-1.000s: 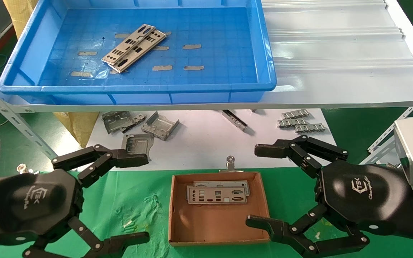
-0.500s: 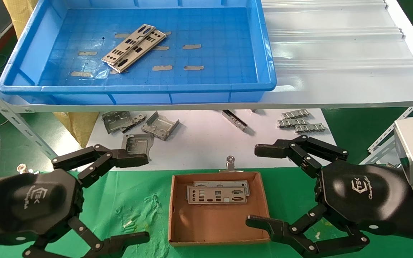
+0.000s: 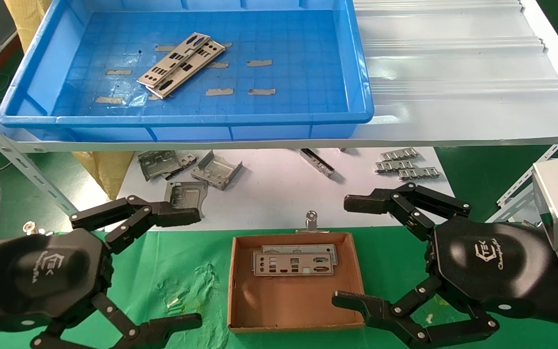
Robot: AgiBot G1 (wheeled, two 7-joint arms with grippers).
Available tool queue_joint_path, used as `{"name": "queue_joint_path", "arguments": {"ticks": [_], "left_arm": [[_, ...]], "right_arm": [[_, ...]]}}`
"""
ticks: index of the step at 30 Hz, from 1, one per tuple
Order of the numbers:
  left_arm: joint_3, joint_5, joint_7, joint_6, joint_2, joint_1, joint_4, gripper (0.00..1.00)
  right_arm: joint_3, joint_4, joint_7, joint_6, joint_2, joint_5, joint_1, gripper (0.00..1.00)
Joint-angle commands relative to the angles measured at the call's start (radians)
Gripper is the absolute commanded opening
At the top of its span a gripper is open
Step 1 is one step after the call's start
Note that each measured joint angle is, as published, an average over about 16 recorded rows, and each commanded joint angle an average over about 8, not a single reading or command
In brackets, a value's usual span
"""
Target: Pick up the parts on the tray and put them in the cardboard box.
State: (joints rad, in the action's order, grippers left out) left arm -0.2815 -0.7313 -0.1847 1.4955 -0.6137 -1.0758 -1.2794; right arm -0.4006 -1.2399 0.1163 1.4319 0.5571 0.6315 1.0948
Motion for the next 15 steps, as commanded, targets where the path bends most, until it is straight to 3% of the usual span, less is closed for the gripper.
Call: {"name": "queue_joint_path", "arguments": {"ticks": [1,15], "left_arm": [[0.000,0.000,0.000,0.000,0.000,0.000,0.000,1.00],[0.000,0.000,0.000,0.000,0.000,0.000,0.000,1.00]], "right_arm": [[0.000,0.000,0.000,0.000,0.000,0.000,0.000,1.00],[0.000,0.000,0.000,0.000,0.000,0.000,0.000,1.00]]}}
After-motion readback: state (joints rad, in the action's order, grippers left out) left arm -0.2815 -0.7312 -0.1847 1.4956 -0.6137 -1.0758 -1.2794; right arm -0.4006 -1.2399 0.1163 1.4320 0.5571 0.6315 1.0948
